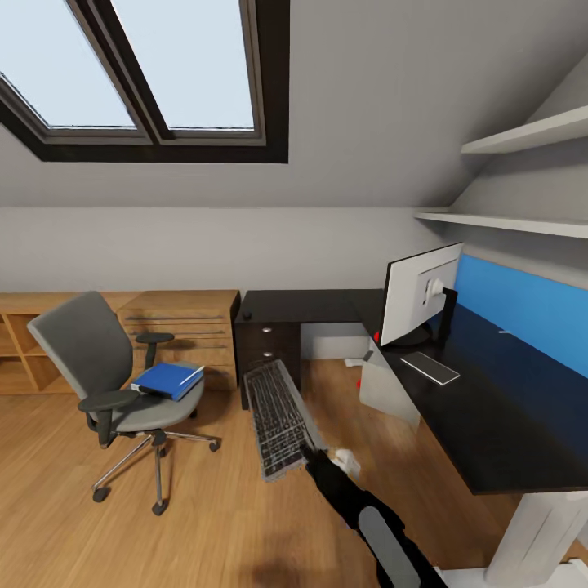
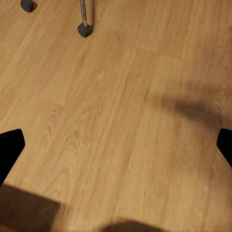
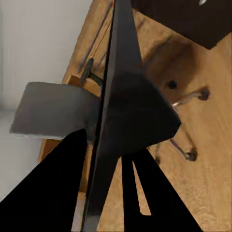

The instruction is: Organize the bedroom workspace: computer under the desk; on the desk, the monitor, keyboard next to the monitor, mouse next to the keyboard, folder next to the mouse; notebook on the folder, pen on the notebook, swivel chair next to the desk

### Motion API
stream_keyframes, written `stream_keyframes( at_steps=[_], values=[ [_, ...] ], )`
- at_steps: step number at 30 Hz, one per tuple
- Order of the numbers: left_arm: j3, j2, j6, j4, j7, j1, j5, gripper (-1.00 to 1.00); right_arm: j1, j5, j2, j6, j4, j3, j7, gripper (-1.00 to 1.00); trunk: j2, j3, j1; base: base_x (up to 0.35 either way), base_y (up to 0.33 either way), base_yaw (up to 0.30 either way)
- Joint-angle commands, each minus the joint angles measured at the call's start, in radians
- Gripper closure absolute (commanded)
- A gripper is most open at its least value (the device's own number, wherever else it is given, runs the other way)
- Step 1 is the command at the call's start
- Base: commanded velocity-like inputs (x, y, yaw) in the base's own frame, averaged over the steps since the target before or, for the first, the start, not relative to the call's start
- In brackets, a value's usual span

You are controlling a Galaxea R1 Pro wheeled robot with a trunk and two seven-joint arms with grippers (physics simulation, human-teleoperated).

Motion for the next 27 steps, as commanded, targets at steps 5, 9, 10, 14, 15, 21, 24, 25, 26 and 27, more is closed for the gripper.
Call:
stream_keyframes(
  at_steps=[5, 9, 10, 14, 15, 21, 24, 25, 26, 27],
  values=[
    [-0.014, -0.003, 0.001, 0.025, -0.006, 0.0, 0.007, -1.0, -0.001, -0.142, -0.019, 0.264, 0.019, -0.236, 0.138, 1.0, -0.001, -0.001, 0.0, 0.135, 0.0, 0.0],
    [-0.031, -0.003, 0.001, 0.026, -0.006, 0.0, 0.007, -1.0, -0.002, -0.15, -0.018, 0.268, 0.016, -0.246, 0.112, 1.0, -0.001, -0.001, 0.0, 0.31, 0.0, 0.0],
    [-0.032, -0.003, 0.001, 0.026, -0.006, 0.0, 0.007, -1.0, -0.002, -0.151, -0.018, 0.267, 0.014, -0.247, 0.11, 1.0, -0.001, -0.001, 0.0, 0.322, 0.0, 0.0],
    [-0.032, -0.003, 0.001, 0.026, -0.005, 0.0, 0.007, -1.0, -0.002, -0.154, -0.015, 0.262, -0.012, -0.25, 0.109, 1.0, -0.001, -0.001, 0.0, 0.323, 0.0, 0.0],
    [-0.032, -0.003, 0.001, 0.026, -0.005, 0.0, 0.007, -1.0, -0.002, -0.154, -0.015, 0.26, -0.047, -0.249, 0.11, 1.0, -0.001, -0.001, 0.0, 0.323, 0.0, 0.0],
    [-0.033, -0.003, 0.001, 0.026, -0.002, 0.0, 0.007, -1.0, 0.0, -0.158, -0.013, 0.262, -0.11, -0.24, 0.116, 1.0, -0.001, -0.001, 0.0, 0.325, 0.0, 0.0],
    [-0.033, -0.003, 0.001, 0.026, -0.003, 0.0, 0.007, -1.0, 0.001, -0.174, -0.012, 0.263, -0.11, -0.239, 0.116, 1.0, -0.001, -0.001, 0.0, 0.328, 0.002, 0.0],
    [-0.033, -0.003, 0.001, 0.026, -0.004, 0.0, 0.008, -1.0, 0.001, -0.186, -0.012, 0.263, -0.109, -0.24, 0.116, 1.0, -0.001, -0.001, 0.0, 0.329, 0.026, 0.0],
    [-0.033, -0.003, 0.001, 0.026, -0.006, 0.0, 0.008, -1.0, 0.001, -0.226, -0.013, 0.263, -0.102, -0.24, 0.115, 1.0, -0.001, -0.001, 0.0, 0.329, 0.073, 0.0],
    [-0.033, -0.003, 0.001, 0.026, -0.007, 0.0, 0.008, -1.0, 0.001, -0.238, -0.014, 0.263, -0.098, -0.241, 0.115, 1.0, -0.001, -0.001, 0.0, 0.329, 0.086, 0.0]
  ],
)
